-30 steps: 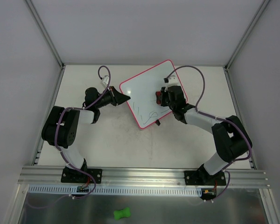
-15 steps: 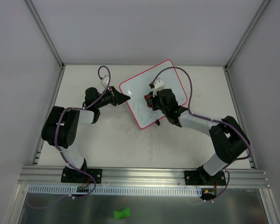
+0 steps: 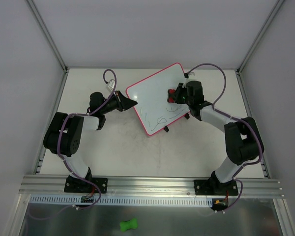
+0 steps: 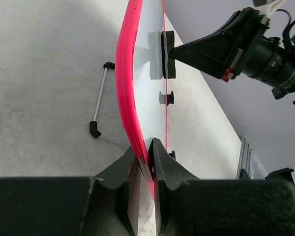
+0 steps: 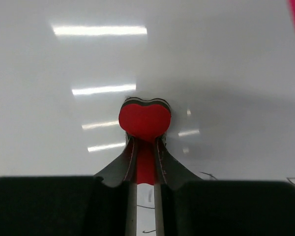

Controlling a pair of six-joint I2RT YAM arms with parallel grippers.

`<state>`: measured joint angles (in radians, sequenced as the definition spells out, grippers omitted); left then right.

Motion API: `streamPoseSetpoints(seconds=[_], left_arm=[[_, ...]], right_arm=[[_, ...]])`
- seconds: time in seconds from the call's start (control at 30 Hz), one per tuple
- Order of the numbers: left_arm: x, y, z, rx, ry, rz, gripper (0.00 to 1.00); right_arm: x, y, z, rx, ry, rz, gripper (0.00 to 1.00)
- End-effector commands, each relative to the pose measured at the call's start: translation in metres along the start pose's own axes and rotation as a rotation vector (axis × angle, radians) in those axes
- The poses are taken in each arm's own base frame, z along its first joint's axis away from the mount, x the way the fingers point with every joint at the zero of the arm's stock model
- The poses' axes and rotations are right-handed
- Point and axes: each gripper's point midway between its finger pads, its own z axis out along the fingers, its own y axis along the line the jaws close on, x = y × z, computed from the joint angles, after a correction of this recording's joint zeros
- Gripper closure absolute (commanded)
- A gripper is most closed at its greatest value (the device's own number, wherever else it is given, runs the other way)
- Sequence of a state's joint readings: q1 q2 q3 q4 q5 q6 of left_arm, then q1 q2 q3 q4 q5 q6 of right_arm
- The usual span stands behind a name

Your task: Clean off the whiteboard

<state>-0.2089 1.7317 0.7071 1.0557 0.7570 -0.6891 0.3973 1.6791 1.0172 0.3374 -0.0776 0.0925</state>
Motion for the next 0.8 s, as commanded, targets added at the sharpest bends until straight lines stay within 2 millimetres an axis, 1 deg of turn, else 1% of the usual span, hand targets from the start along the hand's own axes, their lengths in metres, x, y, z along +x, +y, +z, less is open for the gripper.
streamPoseSetpoints(seconds=[0.0,0.03,0.13,0.17,0.23,0.3,0.4,0.53,0.6,0.67,0.7,0.73,0.77], left_arm=[[-0.008,-0.02,0.0,0.078,-0.002,0.162,1.0],[-0.008,-0.019,0.0,0.076,-0.002,0.161,1.0],[-0.007,-0.019,0.0,0.078,-0.002,0.156,1.0],[-0.007,-0.019,0.0,0.079,-0.002,0.157,1.0],[-0.007,-0.02,0.0,0.079,-0.002,0.156,1.0],[-0.007,-0.02,0.0,0.08,-0.001,0.157,1.0],[-0.008,-0.02,0.0,0.079,-0.003,0.157,1.0],[-0.007,-0.02,-0.001,0.079,-0.003,0.157,1.0],[-0.008,-0.021,-0.001,0.08,-0.004,0.159,1.0],[-0.008,-0.021,-0.001,0.08,-0.004,0.158,1.0],[-0.008,-0.02,-0.001,0.079,-0.005,0.158,1.0],[-0.008,-0.021,-0.001,0.082,-0.004,0.16,1.0],[-0.008,-0.021,-0.001,0.079,-0.003,0.158,1.0]], right_arm=[[0.046,-0.063,-0.004,0.222,0.1,0.14,1.0],[0.054,-0.074,-0.009,0.257,0.112,0.155,0.99],[0.061,-0.095,-0.019,0.34,0.105,0.214,1.0],[0.069,-0.102,-0.024,0.366,0.117,0.232,1.0],[0.072,-0.117,-0.028,0.415,0.11,0.299,1.0],[0.082,-0.13,-0.032,0.449,0.125,0.35,1.0],[0.086,-0.139,-0.034,0.472,0.129,0.406,1.0],[0.083,-0.155,-0.041,0.519,0.101,0.487,1.0],[0.084,-0.16,-0.046,0.55,0.101,0.521,1.0],[0.081,-0.161,-0.045,0.548,0.099,0.531,1.0],[0.084,-0.164,-0.048,0.575,0.115,0.53,1.0],[0.079,-0.165,-0.046,0.579,0.11,0.527,1.0],[0.084,-0.166,-0.048,0.597,0.132,0.525,1.0]])
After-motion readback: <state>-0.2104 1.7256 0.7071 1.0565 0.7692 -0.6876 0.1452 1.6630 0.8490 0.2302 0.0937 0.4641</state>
